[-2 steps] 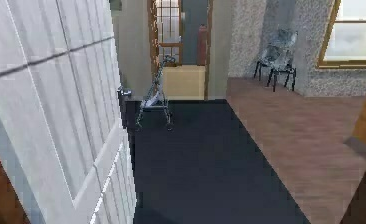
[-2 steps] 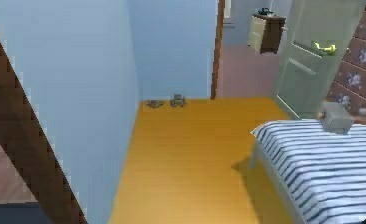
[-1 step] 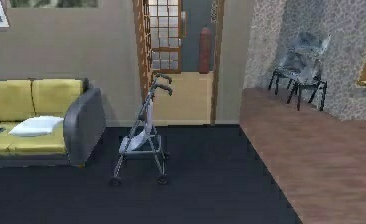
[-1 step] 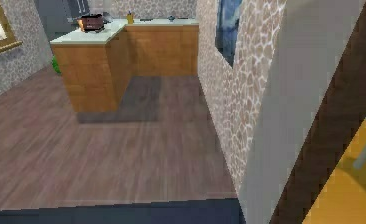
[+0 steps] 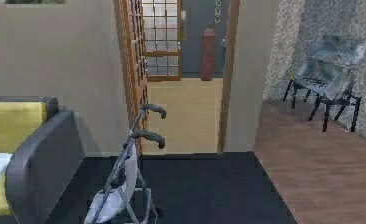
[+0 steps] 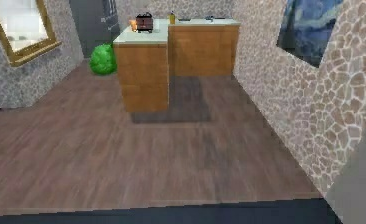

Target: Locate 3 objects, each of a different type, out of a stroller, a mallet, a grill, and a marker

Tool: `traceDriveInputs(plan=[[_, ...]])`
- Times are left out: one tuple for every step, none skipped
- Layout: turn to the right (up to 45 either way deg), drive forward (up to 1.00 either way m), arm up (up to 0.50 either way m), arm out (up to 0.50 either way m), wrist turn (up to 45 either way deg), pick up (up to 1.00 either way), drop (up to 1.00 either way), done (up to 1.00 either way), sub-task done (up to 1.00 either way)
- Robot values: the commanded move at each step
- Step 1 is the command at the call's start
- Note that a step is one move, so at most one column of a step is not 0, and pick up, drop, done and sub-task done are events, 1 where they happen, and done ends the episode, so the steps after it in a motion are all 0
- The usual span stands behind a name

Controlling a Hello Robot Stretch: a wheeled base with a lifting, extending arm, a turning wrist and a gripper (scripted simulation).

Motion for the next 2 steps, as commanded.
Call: traceDriveInputs(plan=[[-21.0,0.00,0.00,0.00,0.0,0.00,0.00,0.00,0.00],[0.0,0.00,0.00,0.00,0.0,0.00,0.00,0.00,1.00]])
